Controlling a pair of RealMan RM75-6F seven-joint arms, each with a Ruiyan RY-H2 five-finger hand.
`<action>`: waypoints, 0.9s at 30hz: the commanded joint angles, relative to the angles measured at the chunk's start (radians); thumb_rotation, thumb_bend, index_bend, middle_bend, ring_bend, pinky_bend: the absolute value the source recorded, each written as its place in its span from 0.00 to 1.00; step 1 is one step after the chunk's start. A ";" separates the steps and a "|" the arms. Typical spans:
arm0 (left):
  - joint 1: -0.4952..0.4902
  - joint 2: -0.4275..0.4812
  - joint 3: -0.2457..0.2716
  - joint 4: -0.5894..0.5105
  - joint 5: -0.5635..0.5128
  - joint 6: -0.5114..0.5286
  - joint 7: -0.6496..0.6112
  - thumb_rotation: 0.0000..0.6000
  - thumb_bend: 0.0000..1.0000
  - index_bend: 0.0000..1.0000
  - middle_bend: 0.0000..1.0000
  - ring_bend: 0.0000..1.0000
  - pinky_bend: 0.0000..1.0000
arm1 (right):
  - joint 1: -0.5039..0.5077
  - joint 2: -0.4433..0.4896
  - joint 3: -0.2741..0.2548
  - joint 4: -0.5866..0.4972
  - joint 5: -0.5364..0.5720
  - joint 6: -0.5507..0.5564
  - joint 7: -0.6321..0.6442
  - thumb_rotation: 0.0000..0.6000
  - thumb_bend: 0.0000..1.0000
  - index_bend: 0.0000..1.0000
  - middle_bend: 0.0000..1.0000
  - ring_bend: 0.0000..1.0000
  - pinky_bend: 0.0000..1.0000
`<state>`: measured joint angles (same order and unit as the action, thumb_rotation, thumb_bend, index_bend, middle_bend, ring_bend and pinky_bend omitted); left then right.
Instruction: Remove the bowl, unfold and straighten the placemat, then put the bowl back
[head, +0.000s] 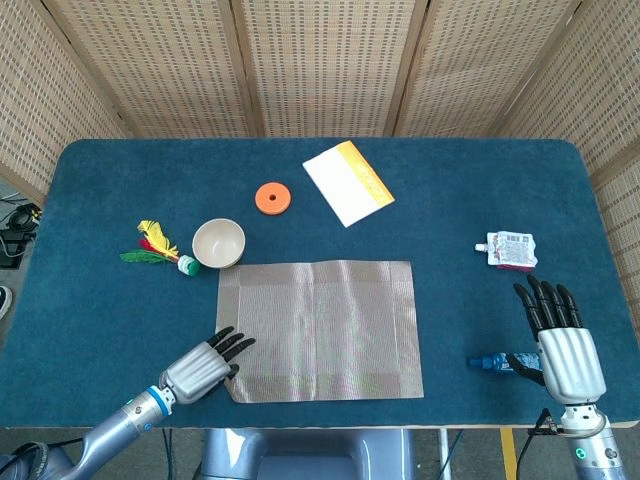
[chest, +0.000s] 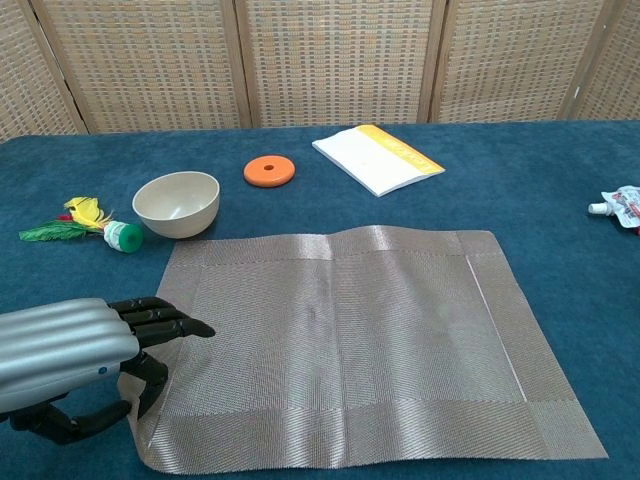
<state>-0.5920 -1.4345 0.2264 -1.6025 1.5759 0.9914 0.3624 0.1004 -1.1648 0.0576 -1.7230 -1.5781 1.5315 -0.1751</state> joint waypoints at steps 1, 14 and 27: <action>0.005 0.005 0.002 -0.007 0.001 -0.003 0.009 1.00 0.60 0.80 0.00 0.00 0.00 | 0.000 0.000 0.000 0.000 0.000 -0.001 0.000 1.00 0.00 0.00 0.00 0.00 0.00; 0.013 0.021 0.000 -0.023 -0.006 -0.036 0.030 1.00 0.23 0.25 0.00 0.00 0.00 | -0.001 0.000 0.000 -0.001 -0.002 -0.003 -0.005 1.00 0.00 0.00 0.00 0.00 0.00; 0.029 0.154 -0.020 -0.052 0.091 0.109 -0.164 1.00 0.00 0.00 0.00 0.00 0.00 | -0.002 -0.002 -0.001 -0.004 -0.005 -0.006 -0.013 1.00 0.00 0.00 0.00 0.00 0.00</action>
<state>-0.5727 -1.3118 0.2203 -1.6429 1.6524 1.0635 0.2196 0.0986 -1.1666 0.0567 -1.7269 -1.5832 1.5258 -0.1879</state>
